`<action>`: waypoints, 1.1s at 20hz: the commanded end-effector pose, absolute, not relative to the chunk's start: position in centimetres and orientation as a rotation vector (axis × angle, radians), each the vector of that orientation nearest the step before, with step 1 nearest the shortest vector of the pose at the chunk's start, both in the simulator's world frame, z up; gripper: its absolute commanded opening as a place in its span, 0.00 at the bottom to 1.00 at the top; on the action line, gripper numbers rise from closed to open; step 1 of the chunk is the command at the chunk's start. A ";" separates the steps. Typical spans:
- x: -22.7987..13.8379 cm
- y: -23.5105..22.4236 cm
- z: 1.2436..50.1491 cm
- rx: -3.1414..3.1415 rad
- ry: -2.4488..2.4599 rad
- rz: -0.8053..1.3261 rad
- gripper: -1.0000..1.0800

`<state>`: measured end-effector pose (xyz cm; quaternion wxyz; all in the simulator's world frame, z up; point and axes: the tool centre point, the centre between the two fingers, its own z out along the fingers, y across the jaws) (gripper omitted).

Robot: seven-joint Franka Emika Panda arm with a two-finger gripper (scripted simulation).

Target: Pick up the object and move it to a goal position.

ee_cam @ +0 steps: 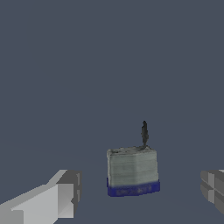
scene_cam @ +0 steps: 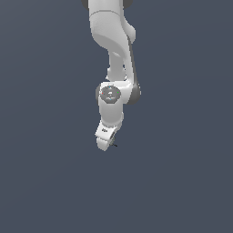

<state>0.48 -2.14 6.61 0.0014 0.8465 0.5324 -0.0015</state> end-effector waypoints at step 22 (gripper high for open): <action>0.5 -2.1 1.3 2.623 1.729 0.000 0.96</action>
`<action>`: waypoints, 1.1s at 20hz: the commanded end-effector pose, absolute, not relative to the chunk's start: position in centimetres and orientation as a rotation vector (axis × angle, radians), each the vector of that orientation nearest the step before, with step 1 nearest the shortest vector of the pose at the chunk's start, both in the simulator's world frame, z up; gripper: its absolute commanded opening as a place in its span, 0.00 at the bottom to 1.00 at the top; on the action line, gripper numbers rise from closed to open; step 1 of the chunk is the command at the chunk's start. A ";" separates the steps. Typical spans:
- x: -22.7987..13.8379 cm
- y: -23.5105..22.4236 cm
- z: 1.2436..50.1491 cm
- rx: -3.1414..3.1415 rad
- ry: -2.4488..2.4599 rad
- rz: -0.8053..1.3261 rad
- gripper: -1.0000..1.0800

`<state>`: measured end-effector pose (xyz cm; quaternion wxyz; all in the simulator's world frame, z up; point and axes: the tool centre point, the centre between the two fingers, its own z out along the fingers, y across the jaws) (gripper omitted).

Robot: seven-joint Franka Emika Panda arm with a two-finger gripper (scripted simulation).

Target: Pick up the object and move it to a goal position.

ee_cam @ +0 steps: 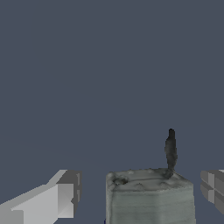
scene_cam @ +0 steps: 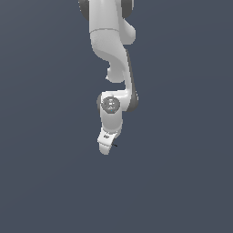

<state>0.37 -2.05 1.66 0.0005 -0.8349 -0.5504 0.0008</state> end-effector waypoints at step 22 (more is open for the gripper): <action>0.5 -2.9 3.6 -2.624 -1.730 0.000 0.00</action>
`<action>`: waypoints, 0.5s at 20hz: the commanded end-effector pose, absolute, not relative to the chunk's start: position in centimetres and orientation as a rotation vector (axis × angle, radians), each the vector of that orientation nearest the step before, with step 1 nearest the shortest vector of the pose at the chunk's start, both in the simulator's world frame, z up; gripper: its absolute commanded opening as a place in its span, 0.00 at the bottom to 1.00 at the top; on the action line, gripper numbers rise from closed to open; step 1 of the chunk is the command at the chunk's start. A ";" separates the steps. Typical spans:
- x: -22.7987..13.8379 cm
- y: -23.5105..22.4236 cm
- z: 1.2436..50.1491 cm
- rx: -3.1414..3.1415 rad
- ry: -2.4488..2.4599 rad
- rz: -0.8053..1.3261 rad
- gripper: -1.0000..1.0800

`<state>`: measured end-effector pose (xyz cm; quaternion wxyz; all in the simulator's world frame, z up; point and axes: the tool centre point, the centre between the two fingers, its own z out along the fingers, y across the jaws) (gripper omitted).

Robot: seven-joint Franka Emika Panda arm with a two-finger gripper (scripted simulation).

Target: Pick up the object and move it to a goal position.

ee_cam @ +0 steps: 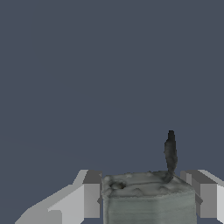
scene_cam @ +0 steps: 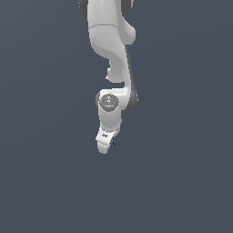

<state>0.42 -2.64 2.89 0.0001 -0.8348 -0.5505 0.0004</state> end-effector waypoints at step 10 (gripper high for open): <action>0.2 -5.5 11.8 -2.622 -1.731 0.000 0.00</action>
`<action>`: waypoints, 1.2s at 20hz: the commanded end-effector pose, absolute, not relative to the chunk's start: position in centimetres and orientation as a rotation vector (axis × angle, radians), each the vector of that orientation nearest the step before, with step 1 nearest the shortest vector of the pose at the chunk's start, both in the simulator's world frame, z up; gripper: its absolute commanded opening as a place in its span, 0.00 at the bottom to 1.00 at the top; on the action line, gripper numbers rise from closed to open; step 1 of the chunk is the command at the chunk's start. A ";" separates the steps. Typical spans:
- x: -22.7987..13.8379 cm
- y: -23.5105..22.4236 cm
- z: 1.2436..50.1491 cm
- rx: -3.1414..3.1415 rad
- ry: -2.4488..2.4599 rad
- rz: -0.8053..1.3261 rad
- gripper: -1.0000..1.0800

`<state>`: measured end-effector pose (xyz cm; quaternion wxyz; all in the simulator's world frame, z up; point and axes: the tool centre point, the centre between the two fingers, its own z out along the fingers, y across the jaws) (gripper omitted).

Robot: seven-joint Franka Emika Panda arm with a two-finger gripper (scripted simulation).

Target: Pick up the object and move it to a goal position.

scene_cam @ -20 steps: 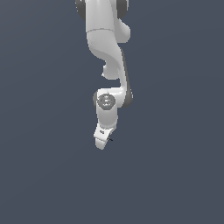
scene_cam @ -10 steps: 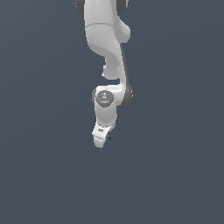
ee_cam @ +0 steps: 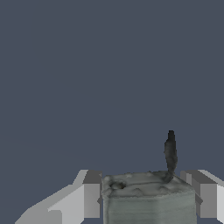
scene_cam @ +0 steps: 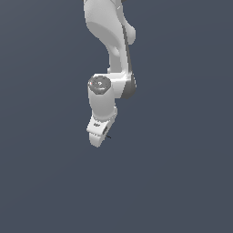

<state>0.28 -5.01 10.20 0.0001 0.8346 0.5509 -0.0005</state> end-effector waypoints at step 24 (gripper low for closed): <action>0.3 -13.9 37.6 2.622 1.732 0.002 0.00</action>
